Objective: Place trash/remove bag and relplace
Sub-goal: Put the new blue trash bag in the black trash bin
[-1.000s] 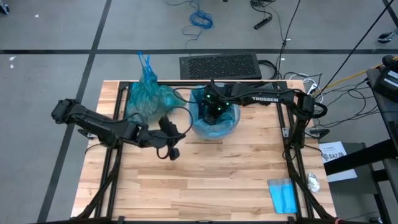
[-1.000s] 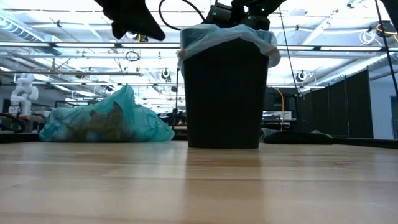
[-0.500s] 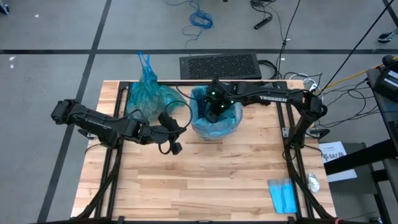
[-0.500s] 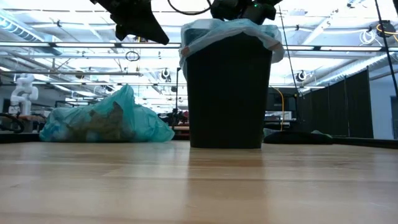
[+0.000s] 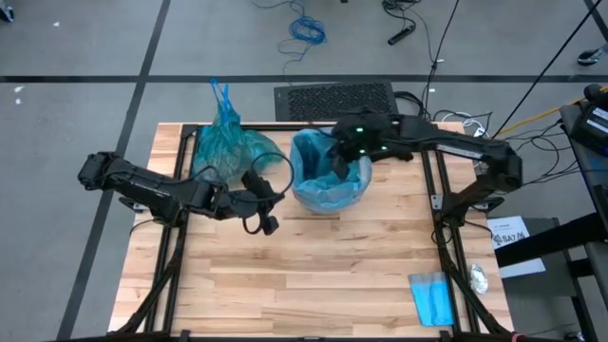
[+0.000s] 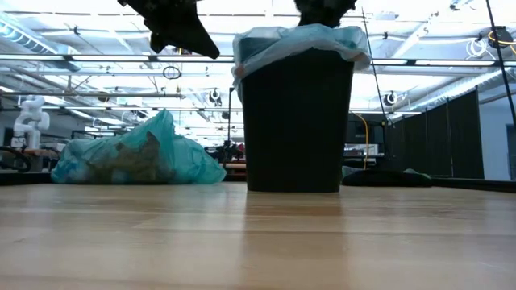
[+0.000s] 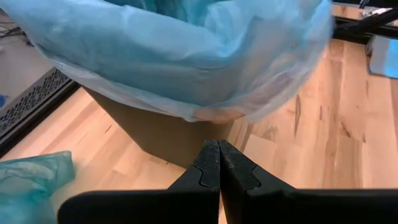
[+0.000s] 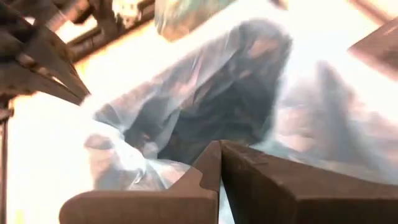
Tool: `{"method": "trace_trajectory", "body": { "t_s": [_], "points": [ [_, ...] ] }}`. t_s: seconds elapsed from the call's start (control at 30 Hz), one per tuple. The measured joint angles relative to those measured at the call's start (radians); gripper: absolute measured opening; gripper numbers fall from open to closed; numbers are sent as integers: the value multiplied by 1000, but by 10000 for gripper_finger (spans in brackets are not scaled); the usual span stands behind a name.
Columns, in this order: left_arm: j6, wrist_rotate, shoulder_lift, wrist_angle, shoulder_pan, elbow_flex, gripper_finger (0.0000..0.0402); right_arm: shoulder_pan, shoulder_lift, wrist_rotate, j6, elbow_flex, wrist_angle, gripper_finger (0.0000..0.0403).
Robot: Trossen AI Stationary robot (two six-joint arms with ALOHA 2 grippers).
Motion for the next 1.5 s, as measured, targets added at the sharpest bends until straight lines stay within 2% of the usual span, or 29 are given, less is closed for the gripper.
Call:
{"method": "trace_trajectory", "body": {
  "t_s": [0.2,0.4,0.57,0.73,0.9,1.03,1.2,1.4,1.5],
  "points": [
    [26,1,0,5,38,0,1,36,-144,154,11,1,-64,0],
    [77,23,0,15,100,0,1,11,-177,238,24,0,-223,0],
    [107,79,0,33,159,0,1,-8,-195,243,42,-77,-232,0],
    [113,106,0,31,189,0,1,-7,-300,247,97,-189,-175,0],
    [134,150,0,32,213,0,1,18,-411,240,195,-339,-116,0],
    [140,167,0,36,241,0,1,53,-468,203,275,-482,8,0],
    [179,270,13,95,285,0,1,74,-484,162,327,-600,190,0],
    [184,407,82,176,331,0,1,73,-472,156,357,-672,217,0],
    [184,435,121,209,337,0,1,73,-471,159,364,-691,213,0]
  ]
}}
